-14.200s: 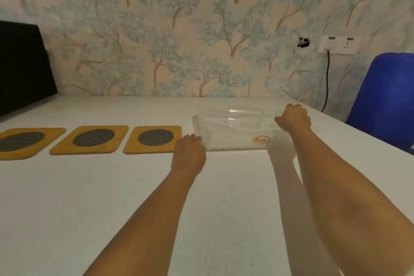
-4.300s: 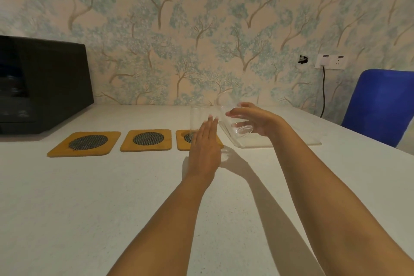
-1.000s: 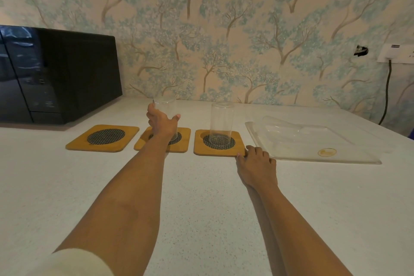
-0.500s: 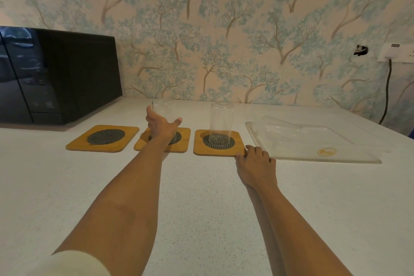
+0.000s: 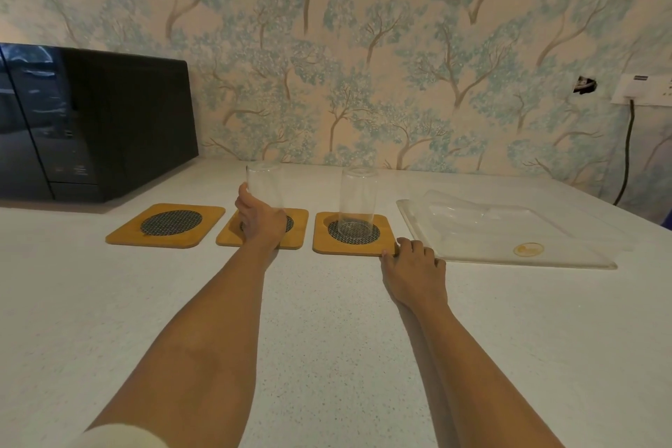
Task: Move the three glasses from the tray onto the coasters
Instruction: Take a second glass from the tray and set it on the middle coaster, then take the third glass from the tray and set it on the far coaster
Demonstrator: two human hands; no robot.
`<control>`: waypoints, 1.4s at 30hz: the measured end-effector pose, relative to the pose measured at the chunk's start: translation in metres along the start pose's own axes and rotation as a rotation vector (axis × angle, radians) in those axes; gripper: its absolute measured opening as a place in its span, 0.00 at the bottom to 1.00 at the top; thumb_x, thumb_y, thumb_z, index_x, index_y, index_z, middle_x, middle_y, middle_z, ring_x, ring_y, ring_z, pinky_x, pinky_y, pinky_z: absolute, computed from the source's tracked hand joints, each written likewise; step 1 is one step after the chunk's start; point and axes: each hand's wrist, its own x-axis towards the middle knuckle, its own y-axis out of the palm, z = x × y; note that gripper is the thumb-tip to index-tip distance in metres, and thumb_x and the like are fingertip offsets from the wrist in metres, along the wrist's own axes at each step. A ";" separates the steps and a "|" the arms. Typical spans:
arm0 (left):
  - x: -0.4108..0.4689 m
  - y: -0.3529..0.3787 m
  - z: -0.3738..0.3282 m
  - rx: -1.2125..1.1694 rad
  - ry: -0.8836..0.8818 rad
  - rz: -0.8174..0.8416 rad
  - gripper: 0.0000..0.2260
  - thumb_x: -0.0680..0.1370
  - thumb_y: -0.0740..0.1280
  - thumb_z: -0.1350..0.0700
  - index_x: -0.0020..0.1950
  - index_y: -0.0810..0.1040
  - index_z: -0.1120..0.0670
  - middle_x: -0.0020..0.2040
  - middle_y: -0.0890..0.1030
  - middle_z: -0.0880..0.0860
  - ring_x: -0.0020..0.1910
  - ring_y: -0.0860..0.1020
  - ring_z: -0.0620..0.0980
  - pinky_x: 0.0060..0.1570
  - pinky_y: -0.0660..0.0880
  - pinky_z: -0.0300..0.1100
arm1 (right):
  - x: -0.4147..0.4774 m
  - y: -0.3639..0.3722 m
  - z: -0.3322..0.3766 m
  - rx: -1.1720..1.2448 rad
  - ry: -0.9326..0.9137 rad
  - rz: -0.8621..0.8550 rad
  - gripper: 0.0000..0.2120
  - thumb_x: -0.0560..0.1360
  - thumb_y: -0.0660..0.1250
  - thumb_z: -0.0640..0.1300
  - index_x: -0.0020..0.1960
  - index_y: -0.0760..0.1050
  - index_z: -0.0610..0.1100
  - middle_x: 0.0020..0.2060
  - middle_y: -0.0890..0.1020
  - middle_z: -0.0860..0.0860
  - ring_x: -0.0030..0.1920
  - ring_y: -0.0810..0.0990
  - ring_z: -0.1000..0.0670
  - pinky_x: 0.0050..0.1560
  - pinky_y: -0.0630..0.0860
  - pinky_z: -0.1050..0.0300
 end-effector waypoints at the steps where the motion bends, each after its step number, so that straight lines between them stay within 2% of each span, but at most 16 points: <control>1: 0.000 0.001 0.000 0.004 0.001 -0.001 0.39 0.74 0.70 0.61 0.76 0.48 0.54 0.74 0.56 0.60 0.72 0.60 0.62 0.73 0.62 0.58 | 0.000 0.000 0.000 -0.003 -0.002 -0.003 0.21 0.81 0.50 0.53 0.69 0.66 0.44 0.66 0.73 0.46 0.66 0.71 0.45 0.65 0.66 0.49; 8: 0.000 0.001 0.000 0.003 0.020 -0.002 0.39 0.74 0.71 0.62 0.76 0.48 0.55 0.74 0.57 0.61 0.72 0.60 0.62 0.72 0.61 0.57 | -0.001 0.000 0.000 -0.007 0.000 -0.005 0.21 0.81 0.50 0.53 0.69 0.66 0.44 0.66 0.73 0.45 0.66 0.71 0.44 0.65 0.65 0.48; 13: -0.012 -0.003 0.004 0.025 0.043 -0.048 0.44 0.72 0.73 0.58 0.77 0.46 0.55 0.76 0.55 0.60 0.74 0.58 0.61 0.72 0.60 0.57 | -0.001 0.001 0.000 0.009 -0.001 -0.012 0.21 0.82 0.49 0.53 0.69 0.67 0.44 0.66 0.73 0.45 0.66 0.71 0.44 0.66 0.66 0.48; 15: -0.023 -0.004 0.008 0.123 0.104 -0.146 0.42 0.72 0.73 0.55 0.76 0.49 0.57 0.76 0.57 0.60 0.74 0.59 0.60 0.72 0.61 0.56 | 0.000 0.001 0.000 0.036 0.007 -0.039 0.21 0.82 0.49 0.52 0.69 0.67 0.43 0.66 0.74 0.45 0.66 0.71 0.44 0.66 0.66 0.48; 18: -0.040 -0.003 0.008 0.179 0.144 -0.320 0.34 0.74 0.70 0.58 0.75 0.56 0.59 0.74 0.62 0.61 0.73 0.62 0.61 0.71 0.64 0.55 | 0.001 0.002 0.002 0.102 0.014 -0.121 0.20 0.83 0.49 0.49 0.68 0.68 0.41 0.64 0.74 0.43 0.64 0.73 0.44 0.62 0.69 0.51; 21: -0.056 0.001 0.005 0.235 0.199 -0.354 0.28 0.75 0.67 0.60 0.73 0.60 0.60 0.72 0.65 0.61 0.72 0.63 0.60 0.72 0.63 0.54 | 0.004 0.000 0.009 0.231 0.018 -0.196 0.18 0.82 0.51 0.46 0.67 0.69 0.40 0.62 0.75 0.43 0.62 0.73 0.44 0.59 0.71 0.53; 24: -0.085 0.018 -0.007 0.324 0.407 -0.256 0.24 0.76 0.66 0.61 0.70 0.65 0.59 0.70 0.69 0.58 0.71 0.65 0.58 0.75 0.60 0.55 | 0.005 -0.008 0.002 0.355 0.059 -0.295 0.16 0.82 0.53 0.44 0.65 0.71 0.42 0.61 0.76 0.45 0.62 0.73 0.47 0.55 0.72 0.56; 26: -0.110 0.035 -0.018 0.387 0.557 -0.142 0.21 0.77 0.64 0.59 0.70 0.66 0.57 0.70 0.70 0.55 0.72 0.66 0.55 0.76 0.57 0.53 | 0.004 -0.014 -0.010 0.449 0.092 -0.381 0.14 0.82 0.54 0.43 0.64 0.72 0.43 0.60 0.76 0.47 0.62 0.72 0.49 0.50 0.68 0.61; 29: -0.136 0.048 -0.026 0.436 0.717 -0.001 0.21 0.78 0.62 0.58 0.71 0.66 0.56 0.71 0.70 0.55 0.72 0.66 0.54 0.77 0.57 0.52 | 0.005 -0.020 -0.016 0.500 0.073 -0.479 0.13 0.81 0.55 0.42 0.62 0.74 0.44 0.59 0.76 0.48 0.61 0.71 0.49 0.48 0.61 0.68; 31: -0.149 0.057 -0.030 0.442 0.778 0.105 0.22 0.77 0.63 0.60 0.71 0.66 0.59 0.70 0.71 0.58 0.71 0.68 0.57 0.76 0.57 0.53 | 0.010 -0.027 -0.021 0.510 0.016 -0.532 0.13 0.81 0.57 0.41 0.61 0.74 0.42 0.59 0.77 0.46 0.61 0.71 0.47 0.48 0.60 0.68; 33: -0.159 0.068 -0.036 0.486 0.794 0.229 0.21 0.79 0.61 0.57 0.72 0.64 0.59 0.72 0.69 0.58 0.72 0.66 0.57 0.77 0.55 0.52 | 0.022 -0.036 -0.032 0.467 -0.029 -0.553 0.12 0.80 0.58 0.41 0.61 0.75 0.42 0.58 0.77 0.45 0.61 0.72 0.45 0.51 0.65 0.63; 35: -0.161 0.080 -0.039 0.547 0.772 0.336 0.21 0.82 0.56 0.54 0.74 0.62 0.57 0.74 0.65 0.56 0.75 0.61 0.54 0.78 0.51 0.50 | 0.041 -0.048 -0.047 0.378 -0.033 -0.513 0.13 0.79 0.60 0.40 0.62 0.74 0.41 0.59 0.76 0.43 0.62 0.72 0.44 0.54 0.70 0.56; 37: -0.159 0.089 -0.041 0.589 0.752 0.385 0.20 0.82 0.54 0.53 0.74 0.62 0.57 0.75 0.64 0.55 0.75 0.60 0.53 0.78 0.49 0.50 | 0.062 -0.059 -0.064 0.273 -0.013 -0.399 0.16 0.78 0.61 0.39 0.65 0.72 0.40 0.62 0.74 0.42 0.64 0.70 0.42 0.57 0.71 0.51; 42: -0.153 0.102 -0.045 0.621 0.689 0.435 0.20 0.83 0.53 0.53 0.74 0.61 0.58 0.76 0.63 0.55 0.76 0.59 0.53 0.77 0.47 0.50 | 0.107 -0.069 -0.095 0.016 0.087 -0.012 0.27 0.78 0.63 0.44 0.74 0.60 0.38 0.71 0.65 0.40 0.70 0.64 0.39 0.67 0.67 0.46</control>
